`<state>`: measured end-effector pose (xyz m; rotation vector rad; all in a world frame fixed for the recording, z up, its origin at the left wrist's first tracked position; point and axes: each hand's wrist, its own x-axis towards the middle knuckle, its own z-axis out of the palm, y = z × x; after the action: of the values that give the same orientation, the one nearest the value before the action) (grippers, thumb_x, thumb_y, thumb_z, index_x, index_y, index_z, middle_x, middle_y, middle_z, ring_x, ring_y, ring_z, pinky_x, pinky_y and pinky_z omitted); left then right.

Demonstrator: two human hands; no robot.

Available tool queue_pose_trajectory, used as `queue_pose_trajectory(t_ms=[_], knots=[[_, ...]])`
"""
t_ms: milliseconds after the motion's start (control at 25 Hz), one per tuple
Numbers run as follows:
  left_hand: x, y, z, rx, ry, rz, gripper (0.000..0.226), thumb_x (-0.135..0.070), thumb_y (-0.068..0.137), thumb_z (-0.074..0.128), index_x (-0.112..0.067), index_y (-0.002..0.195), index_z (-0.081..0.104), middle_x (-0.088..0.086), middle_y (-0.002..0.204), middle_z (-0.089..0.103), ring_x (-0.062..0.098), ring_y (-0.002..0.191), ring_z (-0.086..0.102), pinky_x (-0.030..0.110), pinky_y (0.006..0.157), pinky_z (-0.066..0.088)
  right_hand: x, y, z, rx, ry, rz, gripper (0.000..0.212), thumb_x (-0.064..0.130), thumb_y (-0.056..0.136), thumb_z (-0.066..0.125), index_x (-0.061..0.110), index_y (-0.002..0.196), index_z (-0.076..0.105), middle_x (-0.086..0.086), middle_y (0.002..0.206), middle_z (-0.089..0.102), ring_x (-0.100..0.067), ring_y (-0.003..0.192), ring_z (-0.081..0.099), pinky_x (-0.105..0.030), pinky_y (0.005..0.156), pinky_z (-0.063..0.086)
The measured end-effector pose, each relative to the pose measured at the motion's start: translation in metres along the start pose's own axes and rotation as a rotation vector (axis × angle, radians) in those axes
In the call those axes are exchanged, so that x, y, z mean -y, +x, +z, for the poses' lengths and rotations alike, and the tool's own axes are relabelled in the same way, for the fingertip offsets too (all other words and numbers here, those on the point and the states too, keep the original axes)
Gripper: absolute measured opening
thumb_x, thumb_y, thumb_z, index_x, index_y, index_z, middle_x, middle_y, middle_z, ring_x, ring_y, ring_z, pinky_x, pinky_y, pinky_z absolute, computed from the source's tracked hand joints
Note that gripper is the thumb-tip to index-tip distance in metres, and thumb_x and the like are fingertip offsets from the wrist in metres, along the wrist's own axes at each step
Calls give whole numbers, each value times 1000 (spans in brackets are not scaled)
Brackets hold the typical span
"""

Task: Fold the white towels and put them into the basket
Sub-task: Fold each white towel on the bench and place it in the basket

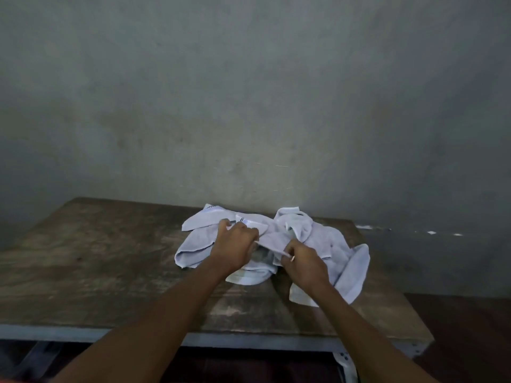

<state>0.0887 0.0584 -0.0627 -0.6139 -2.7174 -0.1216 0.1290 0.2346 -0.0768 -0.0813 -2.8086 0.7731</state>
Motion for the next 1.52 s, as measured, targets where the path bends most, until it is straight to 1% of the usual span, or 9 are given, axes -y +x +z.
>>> queue_pose_trajectory(t_ms=[400, 520, 680, 840, 960, 1120, 1240, 1400, 1520], knots=[[33, 16, -171, -313, -154, -16, 24, -34, 89, 38, -25, 100, 58, -6, 92, 66, 19, 103, 52, 35, 84, 21, 121, 35, -174, -81, 351, -260, 9, 10, 83, 67, 16, 80, 62, 4, 67, 57, -10, 65, 51, -16, 59, 39], [40, 5, -212, -205, -171, -21, 21, -29, 93, 46, -26, 109, 59, -9, 101, 65, 16, 110, 45, 33, 82, 18, 153, 27, -200, -114, 434, -302, 20, 7, 84, 65, 20, 72, 57, 2, 65, 58, -12, 61, 54, -20, 62, 43], [40, -27, -213, -54, -39, -7, 19, -32, 90, 50, -23, 97, 66, -10, 99, 64, 14, 105, 46, 34, 81, 20, 172, 7, -221, -91, 454, -292, 17, 7, 85, 63, 17, 73, 56, -3, 67, 62, -12, 59, 58, -23, 63, 45], [37, -48, -195, 38, -569, -118, 12, -29, 85, 53, -22, 76, 55, -6, 72, 53, 10, 71, 45, 29, 71, 32, 168, -12, -235, 78, 513, -222, 16, 3, 83, 56, 14, 73, 52, -5, 61, 58, -13, 54, 54, -25, 51, 34], [33, -52, -199, -69, -887, -118, 12, -14, 89, 51, -17, 78, 50, -4, 61, 46, 6, 50, 37, 26, 52, 32, 162, -18, -246, 34, 633, -189, 18, -4, 81, 52, 12, 73, 49, -9, 57, 54, -14, 48, 49, -23, 46, 32], [37, -54, -208, 115, -594, 82, 7, -10, 88, 56, -10, 95, 58, -2, 75, 56, 5, 63, 50, 16, 58, 39, 162, -16, -255, 92, 596, -227, 20, -6, 86, 50, 13, 88, 55, -9, 63, 59, -13, 49, 57, -21, 49, 46], [51, -66, -186, 252, -265, 125, 10, -13, 84, 58, -6, 76, 58, 2, 67, 43, 15, 62, 39, 27, 55, 31, 161, -17, -250, 178, 434, -268, 22, -4, 89, 52, 14, 89, 64, -9, 66, 61, -12, 55, 60, -18, 52, 51], [86, -85, -183, 256, -313, 19, 21, -21, 88, 61, -8, 72, 62, -2, 60, 42, 8, 53, 35, 22, 55, 29, 156, -18, -256, 160, 388, -276, 16, -6, 89, 55, 7, 82, 62, -10, 66, 60, -8, 50, 58, -17, 51, 52], [109, -84, -220, 185, -244, -34, 17, -20, 89, 61, -5, 89, 70, 7, 81, 65, 10, 66, 50, 19, 60, 34, 157, -13, -268, 104, 401, -261, 14, -8, 85, 58, 5, 81, 61, -11, 65, 60, -7, 46, 58, -17, 50, 51]])
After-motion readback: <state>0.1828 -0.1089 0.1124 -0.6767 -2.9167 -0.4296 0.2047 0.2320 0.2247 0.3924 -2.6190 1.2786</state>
